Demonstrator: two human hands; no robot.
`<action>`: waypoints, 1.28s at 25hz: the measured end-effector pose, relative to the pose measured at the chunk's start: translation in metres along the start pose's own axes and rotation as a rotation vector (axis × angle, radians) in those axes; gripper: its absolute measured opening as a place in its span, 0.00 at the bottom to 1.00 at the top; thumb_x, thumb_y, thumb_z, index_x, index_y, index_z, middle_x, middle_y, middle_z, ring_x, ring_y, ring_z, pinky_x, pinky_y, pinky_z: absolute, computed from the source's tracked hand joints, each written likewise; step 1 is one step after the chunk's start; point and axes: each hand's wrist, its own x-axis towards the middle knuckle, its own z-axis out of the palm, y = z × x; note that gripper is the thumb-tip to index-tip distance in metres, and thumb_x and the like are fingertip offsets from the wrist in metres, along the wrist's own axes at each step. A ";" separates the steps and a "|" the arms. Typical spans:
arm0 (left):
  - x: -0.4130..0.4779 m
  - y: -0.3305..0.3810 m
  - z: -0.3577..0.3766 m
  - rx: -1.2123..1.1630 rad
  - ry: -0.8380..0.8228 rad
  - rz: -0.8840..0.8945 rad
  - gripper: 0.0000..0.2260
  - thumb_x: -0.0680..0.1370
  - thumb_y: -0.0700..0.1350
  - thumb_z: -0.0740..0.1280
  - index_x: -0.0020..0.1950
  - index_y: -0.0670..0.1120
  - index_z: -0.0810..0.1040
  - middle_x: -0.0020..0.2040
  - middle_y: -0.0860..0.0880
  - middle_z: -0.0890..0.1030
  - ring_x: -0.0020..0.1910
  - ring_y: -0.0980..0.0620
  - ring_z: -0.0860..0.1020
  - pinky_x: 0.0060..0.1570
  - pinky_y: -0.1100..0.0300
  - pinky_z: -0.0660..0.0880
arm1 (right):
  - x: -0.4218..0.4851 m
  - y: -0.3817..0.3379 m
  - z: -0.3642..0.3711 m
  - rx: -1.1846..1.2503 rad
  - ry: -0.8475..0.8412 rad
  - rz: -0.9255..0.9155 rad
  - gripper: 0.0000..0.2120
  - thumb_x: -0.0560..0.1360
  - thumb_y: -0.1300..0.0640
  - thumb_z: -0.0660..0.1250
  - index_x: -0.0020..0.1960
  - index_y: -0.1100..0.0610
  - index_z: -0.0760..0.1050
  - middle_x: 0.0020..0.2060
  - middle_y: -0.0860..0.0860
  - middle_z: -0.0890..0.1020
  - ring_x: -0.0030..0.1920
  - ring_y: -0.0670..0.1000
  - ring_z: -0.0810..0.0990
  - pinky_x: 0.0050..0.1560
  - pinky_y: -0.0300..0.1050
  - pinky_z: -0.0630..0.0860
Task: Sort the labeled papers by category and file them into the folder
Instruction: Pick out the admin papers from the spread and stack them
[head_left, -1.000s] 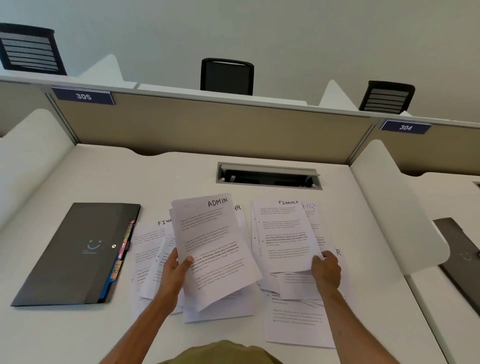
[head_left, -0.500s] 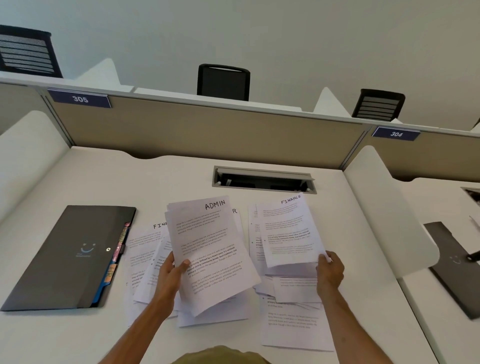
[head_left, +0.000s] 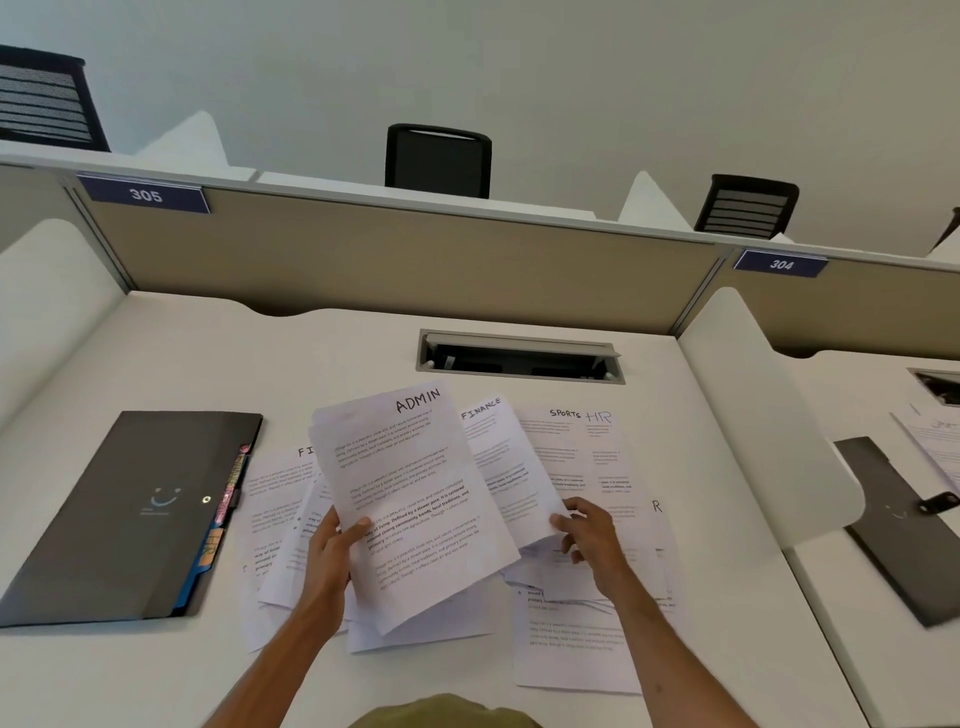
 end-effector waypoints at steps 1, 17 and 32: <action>-0.001 -0.001 0.000 -0.008 0.003 -0.002 0.21 0.82 0.39 0.69 0.74 0.53 0.77 0.64 0.49 0.86 0.58 0.40 0.85 0.53 0.41 0.82 | -0.001 -0.001 0.002 -0.055 -0.069 -0.007 0.06 0.76 0.62 0.75 0.52 0.59 0.83 0.40 0.57 0.86 0.28 0.51 0.76 0.28 0.40 0.67; 0.001 -0.002 0.004 -0.019 0.048 -0.046 0.20 0.82 0.38 0.70 0.73 0.52 0.77 0.62 0.49 0.85 0.57 0.41 0.84 0.52 0.41 0.82 | 0.031 0.020 -0.025 -0.884 0.301 0.045 0.36 0.73 0.36 0.75 0.71 0.56 0.70 0.67 0.57 0.74 0.69 0.59 0.72 0.65 0.59 0.72; 0.005 -0.007 -0.013 -0.012 0.073 -0.057 0.20 0.82 0.38 0.69 0.74 0.51 0.77 0.64 0.49 0.84 0.62 0.40 0.82 0.64 0.34 0.78 | 0.039 0.015 -0.029 0.061 0.253 0.071 0.09 0.80 0.63 0.68 0.59 0.54 0.79 0.51 0.56 0.85 0.36 0.56 0.83 0.30 0.42 0.73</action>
